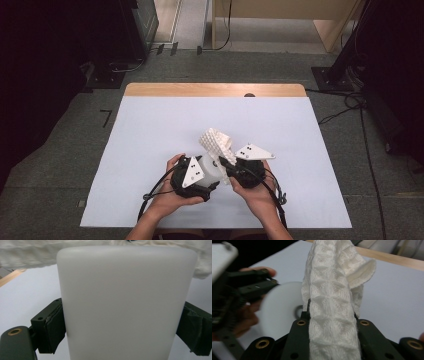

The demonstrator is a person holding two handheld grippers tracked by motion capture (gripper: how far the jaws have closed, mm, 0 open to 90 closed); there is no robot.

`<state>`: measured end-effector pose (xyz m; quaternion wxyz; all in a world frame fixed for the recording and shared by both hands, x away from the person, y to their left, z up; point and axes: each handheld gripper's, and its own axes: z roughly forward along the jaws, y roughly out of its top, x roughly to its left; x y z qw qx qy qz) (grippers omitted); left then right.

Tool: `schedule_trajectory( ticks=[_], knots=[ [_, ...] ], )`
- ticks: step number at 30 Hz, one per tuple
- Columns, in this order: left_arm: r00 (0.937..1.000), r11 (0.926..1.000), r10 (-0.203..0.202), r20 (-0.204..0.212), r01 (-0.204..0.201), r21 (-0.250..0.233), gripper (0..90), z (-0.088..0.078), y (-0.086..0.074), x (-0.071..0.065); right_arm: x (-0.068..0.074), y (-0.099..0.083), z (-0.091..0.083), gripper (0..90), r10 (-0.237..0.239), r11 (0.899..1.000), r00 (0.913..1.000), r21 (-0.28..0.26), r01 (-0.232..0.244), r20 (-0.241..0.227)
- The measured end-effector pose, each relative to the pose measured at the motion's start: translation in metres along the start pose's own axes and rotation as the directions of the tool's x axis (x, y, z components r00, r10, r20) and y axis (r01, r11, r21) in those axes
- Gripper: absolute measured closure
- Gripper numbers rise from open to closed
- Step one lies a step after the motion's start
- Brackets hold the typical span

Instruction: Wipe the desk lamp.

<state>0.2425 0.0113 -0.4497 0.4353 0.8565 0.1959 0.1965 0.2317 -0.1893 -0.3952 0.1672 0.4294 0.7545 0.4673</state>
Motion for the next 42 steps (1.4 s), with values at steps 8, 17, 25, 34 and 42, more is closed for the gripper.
schedule_trajectory(
  ticks=[8, 17, 25, 34, 42],
  knots=[
    [1.0000, 1.0000, 0.003, -0.004, -0.003, 0.000, 8.7, 0.000, 0.000, -0.001, 0.007, 0.006, -0.004, 75.5, 0.110, 0.994, 0.9715, -0.006, -0.114, -0.210],
    [0.9999, 0.9999, 0.011, -0.006, -0.011, -0.004, 8.7, 0.001, 0.000, -0.001, -0.018, -0.004, 0.006, 75.4, 0.089, 0.996, 0.9959, 0.010, -0.089, 0.012],
    [1.0000, 1.0000, 0.004, 0.001, -0.004, -0.004, 8.7, 0.000, 0.000, 0.000, -0.003, 0.002, 0.002, 75.5, 0.035, 0.999, 0.9994, 0.015, -0.035, 0.006],
    [1.0000, 1.0000, 0.001, 0.002, -0.001, -0.006, 8.7, 0.000, -0.001, 0.000, 0.006, 0.008, -0.002, 75.4, 0.071, 0.997, 0.9855, 0.012, -0.070, -0.154],
    [0.9998, 0.9997, -0.017, 0.013, 0.018, -0.017, 8.6, 0.000, -0.001, 0.002, -0.023, -0.001, 0.005, 75.3, 0.100, 0.995, 0.9949, 0.022, -0.100, 0.008]
  ],
)
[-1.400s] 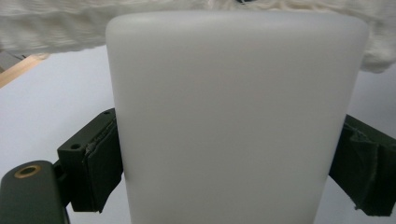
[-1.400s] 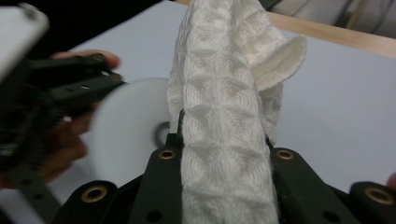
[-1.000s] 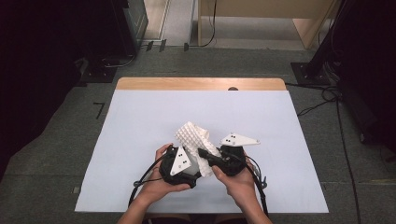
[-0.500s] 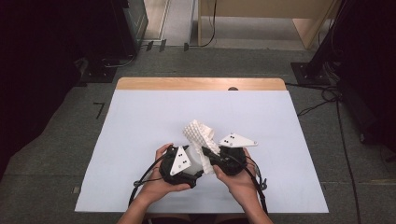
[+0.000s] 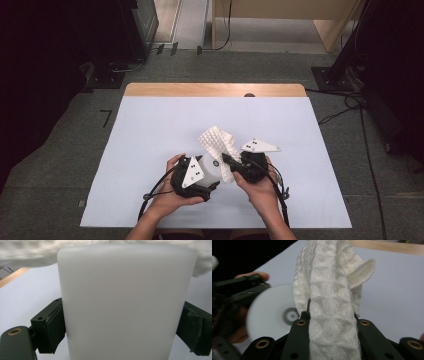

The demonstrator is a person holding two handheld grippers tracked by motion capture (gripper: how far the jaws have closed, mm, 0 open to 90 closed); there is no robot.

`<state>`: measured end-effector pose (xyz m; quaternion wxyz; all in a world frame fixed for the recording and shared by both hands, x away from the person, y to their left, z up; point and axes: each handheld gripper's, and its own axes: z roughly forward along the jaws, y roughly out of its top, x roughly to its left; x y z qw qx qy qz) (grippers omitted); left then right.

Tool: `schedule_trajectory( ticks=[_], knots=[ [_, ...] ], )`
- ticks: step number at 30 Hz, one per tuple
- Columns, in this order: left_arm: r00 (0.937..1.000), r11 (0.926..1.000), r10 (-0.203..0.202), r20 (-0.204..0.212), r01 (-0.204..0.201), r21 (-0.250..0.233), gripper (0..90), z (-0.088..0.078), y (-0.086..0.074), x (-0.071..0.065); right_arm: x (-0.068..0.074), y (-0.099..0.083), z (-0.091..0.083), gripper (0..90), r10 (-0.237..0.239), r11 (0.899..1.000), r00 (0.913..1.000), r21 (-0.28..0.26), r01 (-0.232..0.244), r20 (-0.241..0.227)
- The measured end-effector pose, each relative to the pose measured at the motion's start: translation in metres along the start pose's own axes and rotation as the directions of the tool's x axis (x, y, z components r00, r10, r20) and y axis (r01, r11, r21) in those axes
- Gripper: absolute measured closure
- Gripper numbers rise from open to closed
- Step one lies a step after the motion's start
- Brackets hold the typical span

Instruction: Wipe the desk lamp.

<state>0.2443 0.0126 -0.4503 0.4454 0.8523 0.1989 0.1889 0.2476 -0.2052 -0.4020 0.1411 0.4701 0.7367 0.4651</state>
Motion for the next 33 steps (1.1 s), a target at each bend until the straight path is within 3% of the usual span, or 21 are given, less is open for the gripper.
schedule_trajectory(
  ticks=[3, 5, 6, 7, 8, 11, 13, 18, 23, 28, 33],
  knots=[
    [0.9950, 0.9919, -0.099, 0.004, 0.099, -0.079, 8.7, -0.002, -0.002, 0.008, -0.008, 0.000, -0.006, 75.1, 0.014, 0.999, 0.9983, -0.036, -0.012, 0.056],
    [0.9886, 0.9792, -0.150, -0.012, 0.147, -0.140, 8.7, -0.003, -0.006, 0.013, -0.010, 0.000, -0.010, 75.1, 0.010, 0.999, 0.9961, -0.053, -0.006, 0.088],
    [0.9886, 0.9792, -0.150, -0.012, 0.147, -0.140, 8.7, -0.003, -0.006, 0.013, -0.010, 0.000, -0.010, 75.1, 0.010, 0.999, 0.9961, -0.053, -0.006, 0.088],
    [0.9807, 0.9682, -0.193, -0.032, 0.185, -0.169, 8.7, -0.002, -0.011, 0.018, -0.013, -0.001, -0.011, 74.9, 0.009, 0.998, 0.9949, -0.057, -0.003, 0.101],
    [0.9782, 0.9664, -0.204, -0.041, 0.194, -0.169, 8.6, -0.001, -0.014, 0.021, -0.013, -0.002, -0.010, 74.9, 0.008, 0.999, 0.9948, -0.054, -0.003, 0.102],
    [0.9775, 0.9692, -0.202, -0.060, 0.191, -0.155, 8.6, 0.000, -0.023, 0.022, -0.013, -0.008, -0.004, 74.7, -0.025, 0.999, 0.9910, -0.024, 0.029, 0.131],
    [0.9787, 0.9736, -0.197, -0.057, 0.189, -0.128, 8.5, 0.001, -0.027, 0.022, -0.014, -0.016, 0.003, 74.7, -0.043, 0.999, 0.9882, 0.012, 0.042, 0.147],
    [0.9786, 0.9739, -0.202, -0.040, 0.196, -0.114, 7.6, -0.004, -0.030, 0.023, -0.020, -0.044, 0.024, 74.5, -0.065, 0.992, 0.9861, 0.114, 0.048, 0.153],
    [0.9807, 0.9762, -0.194, -0.026, 0.190, -0.104, 7.4, -0.012, -0.031, 0.024, -0.020, -0.058, 0.031, 73.5, -0.065, 0.986, 0.9916, 0.162, 0.047, 0.112],
    [0.9764, 0.9682, -0.216, -0.001, 0.214, -0.130, 6.9, -0.021, -0.032, 0.030, -0.013, -0.063, 0.031, 73.3, -0.072, 0.982, 0.9947, 0.178, 0.058, 0.073],
    [0.9806, 0.9718, -0.196, -0.013, 0.192, -0.137, 8.2, -0.019, -0.033, 0.027, 0.001, -0.071, 0.037, 73.7, -0.094, 0.977, 0.9954, 0.193, 0.096, -0.016]
  ],
)
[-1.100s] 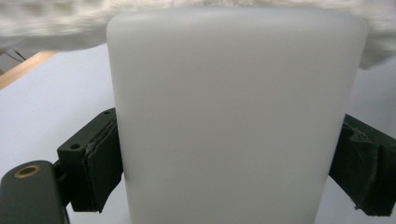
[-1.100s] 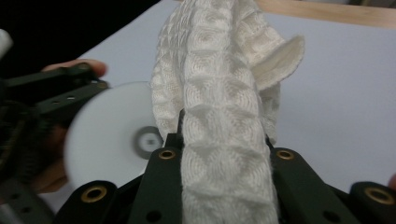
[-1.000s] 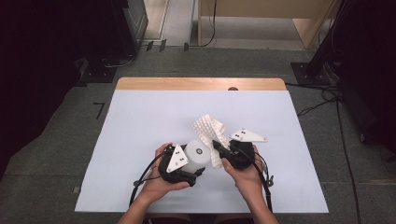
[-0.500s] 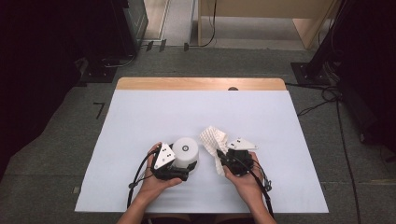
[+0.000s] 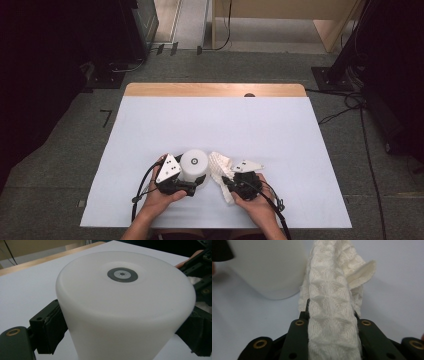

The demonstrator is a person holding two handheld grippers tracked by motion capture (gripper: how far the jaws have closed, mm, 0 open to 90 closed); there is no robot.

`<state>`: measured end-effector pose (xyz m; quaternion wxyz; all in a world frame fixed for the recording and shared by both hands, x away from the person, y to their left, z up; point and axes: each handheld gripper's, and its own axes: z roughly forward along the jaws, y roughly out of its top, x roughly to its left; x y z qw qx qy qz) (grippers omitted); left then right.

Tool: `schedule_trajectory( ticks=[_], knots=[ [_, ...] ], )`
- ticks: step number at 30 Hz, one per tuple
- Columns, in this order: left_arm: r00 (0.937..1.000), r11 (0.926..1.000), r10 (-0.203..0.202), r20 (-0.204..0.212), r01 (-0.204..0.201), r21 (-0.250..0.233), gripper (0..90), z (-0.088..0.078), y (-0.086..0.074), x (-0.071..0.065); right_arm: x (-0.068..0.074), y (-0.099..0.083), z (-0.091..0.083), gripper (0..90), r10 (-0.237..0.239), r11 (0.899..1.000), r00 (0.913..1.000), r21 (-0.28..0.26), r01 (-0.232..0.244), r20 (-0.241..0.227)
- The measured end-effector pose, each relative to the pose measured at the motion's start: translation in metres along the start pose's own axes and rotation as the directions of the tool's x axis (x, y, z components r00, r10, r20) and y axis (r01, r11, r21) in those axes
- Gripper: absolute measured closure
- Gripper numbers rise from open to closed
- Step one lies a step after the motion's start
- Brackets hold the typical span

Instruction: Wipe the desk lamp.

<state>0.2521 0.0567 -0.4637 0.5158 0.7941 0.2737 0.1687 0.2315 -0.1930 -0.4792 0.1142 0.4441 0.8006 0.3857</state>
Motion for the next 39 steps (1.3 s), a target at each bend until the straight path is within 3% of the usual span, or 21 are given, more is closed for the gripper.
schedule_trajectory(
  ticks=[4, 9, 13, 17, 21, 24, 29, 32, 36, 39],
  knots=[
    [0.9995, 0.9994, -0.032, 0.004, 0.032, -0.010, 8.4, 0.001, 0.001, -0.001, 0.010, 0.004, 0.000, 74.1, -0.025, 0.999, 0.9968, -0.037, 0.022, -0.075],
    [0.9991, 0.9991, -0.041, 0.005, 0.041, -0.011, 8.5, 0.002, 0.002, -0.002, 0.012, 0.008, -0.007, 74.6, -0.051, 0.994, 0.9922, -0.099, 0.040, -0.114],
    [0.9994, 0.9994, -0.032, 0.012, 0.032, -0.007, 8.6, 0.004, 0.002, -0.006, 0.011, 0.018, -0.026, 74.7, -0.061, 0.981, 0.9895, -0.189, 0.036, -0.131],
    [0.9996, 0.9997, -0.024, 0.013, 0.024, -0.003, 8.6, 0.007, 0.003, -0.010, 0.012, 0.025, -0.043, 74.8, -0.088, 0.966, 0.9894, -0.251, 0.056, -0.116],
    [0.9994, 0.9996, -0.029, 0.018, 0.029, -0.005, 8.6, 0.008, 0.003, -0.009, 0.012, 0.022, -0.037, 75.0, -0.081, 0.973, 0.9902, -0.225, 0.054, -0.113],
    [0.9991, 0.9992, -0.040, 0.016, 0.040, -0.007, 8.6, 0.007, 0.003, -0.007, 0.010, 0.015, -0.023, 74.9, -0.066, 0.985, 0.9917, -0.167, 0.047, -0.111],
    [0.9998, 0.9998, -0.020, 0.001, 0.020, -0.004, 8.5, 0.006, 0.003, -0.008, 0.009, 0.004, 0.001, 74.9, -0.039, 0.998, 0.9939, -0.059, 0.033, -0.103],
    [0.9996, 0.9997, -0.025, 0.010, 0.025, -0.008, 8.6, 0.006, 0.003, -0.006, 0.008, 0.006, -0.001, 74.9, -0.040, 0.997, 0.9927, -0.075, 0.032, -0.114],
    [0.9998, 0.9999, -0.015, 0.013, 0.015, -0.007, 8.6, 0.007, 0.003, -0.007, 0.008, 0.017, -0.020, 74.9, -0.043, 0.985, 0.9899, -0.171, 0.020, -0.135],
    [0.9999, 0.9999, -0.006, 0.008, 0.006, -0.008, 8.6, 0.009, 0.003, -0.009, 0.007, 0.022, -0.030, 74.7, -0.055, 0.977, 0.9893, -0.210, 0.026, -0.135]
  ],
)
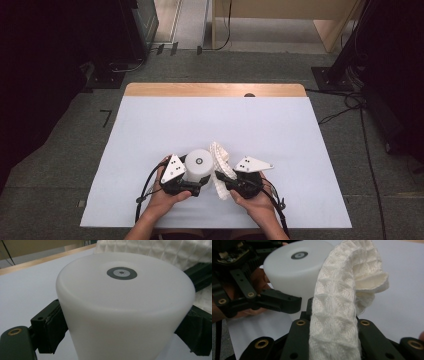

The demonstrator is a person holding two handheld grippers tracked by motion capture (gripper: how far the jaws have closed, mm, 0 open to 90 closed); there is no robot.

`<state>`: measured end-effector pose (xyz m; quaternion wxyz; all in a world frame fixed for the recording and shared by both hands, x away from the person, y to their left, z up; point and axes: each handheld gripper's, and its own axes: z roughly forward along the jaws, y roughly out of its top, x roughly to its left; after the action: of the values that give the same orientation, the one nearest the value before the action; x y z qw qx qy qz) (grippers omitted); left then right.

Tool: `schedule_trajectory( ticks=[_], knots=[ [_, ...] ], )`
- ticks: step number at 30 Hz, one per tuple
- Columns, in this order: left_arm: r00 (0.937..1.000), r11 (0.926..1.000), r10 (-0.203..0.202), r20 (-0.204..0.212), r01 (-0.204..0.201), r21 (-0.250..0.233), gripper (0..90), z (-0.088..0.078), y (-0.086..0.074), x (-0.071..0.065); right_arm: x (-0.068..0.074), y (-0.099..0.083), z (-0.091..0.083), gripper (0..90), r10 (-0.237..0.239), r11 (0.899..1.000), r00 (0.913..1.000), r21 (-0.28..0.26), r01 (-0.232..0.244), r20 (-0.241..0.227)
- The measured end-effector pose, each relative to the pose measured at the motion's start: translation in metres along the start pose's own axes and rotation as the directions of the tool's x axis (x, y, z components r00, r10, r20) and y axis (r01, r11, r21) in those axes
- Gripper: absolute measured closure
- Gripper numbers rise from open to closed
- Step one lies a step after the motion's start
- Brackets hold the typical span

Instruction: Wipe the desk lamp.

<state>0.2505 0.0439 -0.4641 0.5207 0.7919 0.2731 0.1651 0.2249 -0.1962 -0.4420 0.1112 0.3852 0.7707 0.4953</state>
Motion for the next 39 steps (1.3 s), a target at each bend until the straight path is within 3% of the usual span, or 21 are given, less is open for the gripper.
schedule_trajectory(
  ticks=[4, 9, 14, 18, 21, 23, 25, 28, 31, 32, 35, 37, 39],
  knots=[
    [0.9997, 0.9997, 0.021, -0.011, -0.021, -0.009, 8.5, 0.002, 0.000, 0.000, -0.007, -0.006, 0.003, 74.2, 0.009, 1.000, 0.9999, 0.019, -0.009, 0.011],
    [0.9978, 0.9987, 0.045, -0.049, -0.046, -0.021, 8.5, 0.006, 0.000, 0.003, -0.012, -0.012, 0.009, 74.5, 0.004, 0.999, 0.9979, 0.039, -0.007, 0.065],
    [0.9993, 0.9998, 0.000, -0.038, -0.001, -0.021, 7.8, 0.005, -0.001, 0.009, -0.010, -0.016, 0.011, 74.6, -0.011, 0.998, 0.9903, 0.055, 0.003, 0.139],
    [0.9967, 0.9995, -0.028, -0.076, 0.027, -0.016, 7.3, 0.001, -0.002, 0.004, -0.013, -0.018, 0.014, 74.3, 0.013, 0.997, 0.9894, 0.067, -0.023, 0.145],
    [0.9864, 0.9982, -0.060, -0.153, 0.059, -0.011, 7.1, 0.000, -0.001, -0.005, -0.017, -0.021, 0.013, 74.2, 0.059, 0.997, 0.9885, 0.038, -0.065, 0.139],
    [0.9738, 0.9957, -0.092, -0.208, 0.091, -0.016, 7.1, 0.002, -0.001, -0.012, -0.016, -0.021, 0.012, 74.2, 0.061, 0.997, 0.9871, 0.028, -0.066, 0.148],
    [0.9645, 0.9952, -0.098, -0.245, 0.096, -0.021, 6.9, 0.004, -0.001, -0.017, -0.014, -0.021, 0.012, 74.2, 0.049, 0.998, 0.9854, 0.026, -0.054, 0.163],
    [0.9598, 0.9949, -0.101, -0.262, 0.099, -0.020, 6.8, 0.006, -0.001, -0.019, -0.012, -0.022, 0.014, 74.2, 0.040, 0.998, 0.9853, 0.034, -0.046, 0.166],
    [0.9651, 0.9959, -0.090, -0.246, 0.088, -0.019, 8.1, 0.005, -0.001, -0.016, -0.009, -0.024, 0.018, 74.3, 0.030, 0.998, 0.9871, 0.055, -0.039, 0.157],
    [0.9763, 0.9972, -0.075, -0.203, 0.074, -0.011, 8.3, 0.004, 0.000, -0.012, -0.009, -0.024, 0.019, 74.3, 0.024, 0.998, 0.9887, 0.061, -0.034, 0.148],
    [0.9945, 0.9982, -0.054, -0.090, 0.052, -0.030, 8.5, 0.002, -0.001, -0.003, -0.007, -0.024, 0.020, 74.3, 0.014, 0.998, 0.9932, 0.058, -0.021, 0.115],
    [0.9992, 0.9984, -0.036, -0.019, 0.035, -0.044, 8.5, 0.003, -0.003, 0.001, -0.004, -0.023, 0.019, 74.3, -0.007, 0.999, 0.9956, 0.047, 0.003, 0.094],
    [0.9997, 0.9992, 0.011, 0.022, -0.010, -0.038, 8.5, 0.004, -0.003, 0.003, -0.002, -0.022, 0.018, 74.4, -0.029, 0.999, 0.9957, 0.041, 0.025, 0.088]
  ],
)
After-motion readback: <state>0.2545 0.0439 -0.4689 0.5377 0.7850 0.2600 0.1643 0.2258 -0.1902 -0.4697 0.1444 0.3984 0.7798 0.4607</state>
